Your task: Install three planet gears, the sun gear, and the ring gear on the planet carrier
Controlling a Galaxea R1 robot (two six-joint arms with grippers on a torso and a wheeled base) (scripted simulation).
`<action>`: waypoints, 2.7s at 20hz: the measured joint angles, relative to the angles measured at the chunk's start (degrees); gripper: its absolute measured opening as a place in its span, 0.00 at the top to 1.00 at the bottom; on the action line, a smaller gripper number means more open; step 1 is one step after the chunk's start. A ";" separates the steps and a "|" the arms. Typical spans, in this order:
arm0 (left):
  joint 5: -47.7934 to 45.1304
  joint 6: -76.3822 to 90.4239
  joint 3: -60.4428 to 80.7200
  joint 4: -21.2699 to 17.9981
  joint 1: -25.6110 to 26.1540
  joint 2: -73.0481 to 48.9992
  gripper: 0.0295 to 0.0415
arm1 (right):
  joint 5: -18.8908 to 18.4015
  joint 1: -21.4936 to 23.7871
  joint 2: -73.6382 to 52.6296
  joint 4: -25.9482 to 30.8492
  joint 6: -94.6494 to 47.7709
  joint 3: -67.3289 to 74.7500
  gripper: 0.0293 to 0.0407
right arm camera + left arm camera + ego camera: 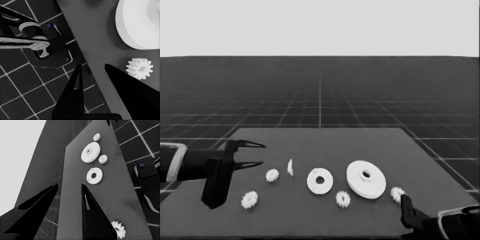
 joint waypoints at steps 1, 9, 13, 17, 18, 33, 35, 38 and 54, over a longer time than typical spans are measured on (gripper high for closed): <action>2.82 -0.15 4.08 -4.20 4.05 -0.16 1.00 | 1.33 -3.10 0.78 4.33 -0.19 3.03 1.00; 48.20 -83.11 -21.93 1.14 21.25 17.22 0.22 | 0.00 -0.36 0.01 0.09 0.00 -0.12 0.19; 46.10 -85.13 -29.84 -5.55 21.99 19.20 0.25 | -0.01 -0.33 0.00 0.03 0.00 -0.16 0.19; 40.26 -83.70 -36.69 3.65 33.52 22.24 0.25 | -0.01 -0.32 0.00 0.03 0.00 -0.16 0.19; 39.57 -83.45 -37.73 4.45 34.59 22.73 0.25 | -0.01 -0.32 0.00 0.03 0.00 -0.16 0.19; 38.55 -83.07 -39.27 5.52 35.93 23.44 0.86 | -0.01 -0.32 0.00 0.03 0.00 -0.16 0.19; 41.75 -84.22 -34.89 1.35 31.35 21.38 0.86 | -0.01 -0.32 0.00 0.03 0.00 -0.16 0.19; 45.05 -85.00 -31.64 -4.78 23.95 19.75 0.86 | -0.01 -0.32 0.00 0.03 0.00 -0.16 0.19; 51.09 -108.70 -55.16 -6.87 20.72 67.49 0.86 | -0.01 -0.32 0.00 0.03 0.00 -0.16 0.19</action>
